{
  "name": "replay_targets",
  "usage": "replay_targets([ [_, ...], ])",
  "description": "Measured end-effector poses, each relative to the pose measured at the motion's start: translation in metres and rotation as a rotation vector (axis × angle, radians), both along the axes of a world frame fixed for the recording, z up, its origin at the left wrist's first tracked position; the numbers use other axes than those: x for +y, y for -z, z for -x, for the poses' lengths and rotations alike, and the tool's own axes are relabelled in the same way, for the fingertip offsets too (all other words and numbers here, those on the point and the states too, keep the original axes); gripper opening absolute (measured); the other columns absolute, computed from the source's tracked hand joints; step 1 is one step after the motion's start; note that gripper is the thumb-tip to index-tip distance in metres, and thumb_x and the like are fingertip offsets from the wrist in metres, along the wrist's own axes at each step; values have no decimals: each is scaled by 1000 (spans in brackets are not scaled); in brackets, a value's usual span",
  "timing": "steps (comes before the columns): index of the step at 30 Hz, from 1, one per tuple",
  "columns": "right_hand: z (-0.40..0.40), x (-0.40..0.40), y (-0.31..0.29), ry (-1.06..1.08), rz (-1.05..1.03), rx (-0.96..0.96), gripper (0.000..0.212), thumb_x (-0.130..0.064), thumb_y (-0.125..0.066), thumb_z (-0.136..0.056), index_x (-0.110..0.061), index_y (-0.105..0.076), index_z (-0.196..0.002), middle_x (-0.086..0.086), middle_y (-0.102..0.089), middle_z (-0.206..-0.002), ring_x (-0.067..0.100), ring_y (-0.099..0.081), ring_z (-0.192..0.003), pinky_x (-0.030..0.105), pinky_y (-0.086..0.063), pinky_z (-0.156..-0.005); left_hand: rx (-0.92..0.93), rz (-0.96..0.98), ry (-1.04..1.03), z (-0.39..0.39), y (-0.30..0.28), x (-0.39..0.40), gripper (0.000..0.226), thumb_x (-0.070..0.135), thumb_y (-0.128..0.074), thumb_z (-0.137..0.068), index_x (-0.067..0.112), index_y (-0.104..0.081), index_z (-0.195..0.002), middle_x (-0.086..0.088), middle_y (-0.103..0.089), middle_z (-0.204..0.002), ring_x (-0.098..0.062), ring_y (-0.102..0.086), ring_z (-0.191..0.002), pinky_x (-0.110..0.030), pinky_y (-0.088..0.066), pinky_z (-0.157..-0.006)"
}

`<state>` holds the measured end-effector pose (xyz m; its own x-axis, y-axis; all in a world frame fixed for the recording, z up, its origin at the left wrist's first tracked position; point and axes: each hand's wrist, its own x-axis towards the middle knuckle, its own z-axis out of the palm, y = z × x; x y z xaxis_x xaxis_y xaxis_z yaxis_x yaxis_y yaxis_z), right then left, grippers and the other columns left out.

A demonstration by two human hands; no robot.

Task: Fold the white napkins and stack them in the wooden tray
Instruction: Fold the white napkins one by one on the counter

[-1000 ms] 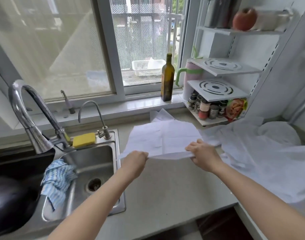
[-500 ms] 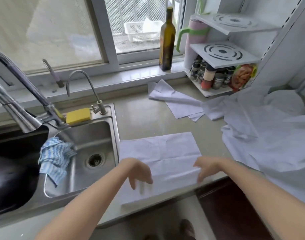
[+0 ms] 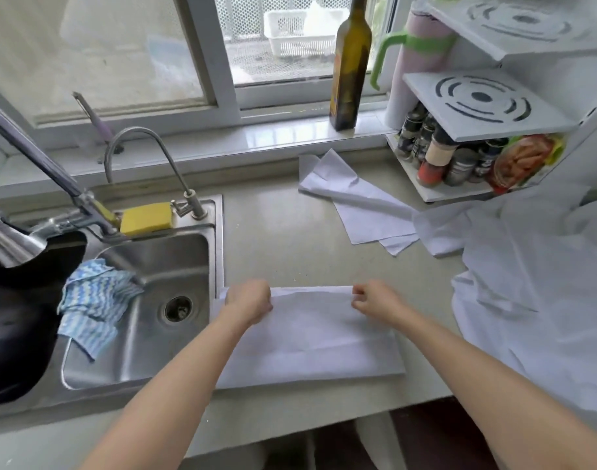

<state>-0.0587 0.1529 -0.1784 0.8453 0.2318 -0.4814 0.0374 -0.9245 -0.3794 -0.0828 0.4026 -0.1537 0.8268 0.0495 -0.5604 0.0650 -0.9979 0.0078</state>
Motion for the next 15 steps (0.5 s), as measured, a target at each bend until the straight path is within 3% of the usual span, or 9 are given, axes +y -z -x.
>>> replay_targets([
  [3, -20, 9, 16, -64, 52, 27, 16, -19, -52, -90, -12, -63, -99, 11, -65, -105, 28, -61, -97, 27, -37, -69, -46, -85, 22, -9, 11, 0, 20, 19, -50, -93, 16, -68, -101, -6, -68, -109, -28, -60, -106, -30, -40, -87],
  [6, -27, 13, 24, -115, 64, 3, 15, -16, -45, -90, -15, -59, -91, 12, -64, -105, 30, -60, -96, 29, -38, -68, -72, -84, 16, -13, 20, 1, 22, 12, -47, -91, 16, -67, -99, -7, -68, -108, -30, -60, -103, -30, -37, -80],
  [9, -27, 14, 26, -127, 64, -24, 11, -12, -40, -88, -19, -46, -82, 13, -62, -101, 30, -57, -90, 31, -37, -66, -79, -64, 34, -15, 25, 3, 22, 5, -45, -86, 17, -62, -90, -9, -68, -103, -29, -55, -86, -29, -29, -70],
  [15, -23, 12, 25, -94, 89, -67, 10, -7, -39, -88, -17, -42, -87, 15, -58, -107, 31, -55, -97, 30, -33, -67, 24, -23, 125, -29, 36, 14, 25, 2, -38, -90, 7, -58, -105, -14, -63, -111, -32, -57, -102, -32, -36, -73],
])
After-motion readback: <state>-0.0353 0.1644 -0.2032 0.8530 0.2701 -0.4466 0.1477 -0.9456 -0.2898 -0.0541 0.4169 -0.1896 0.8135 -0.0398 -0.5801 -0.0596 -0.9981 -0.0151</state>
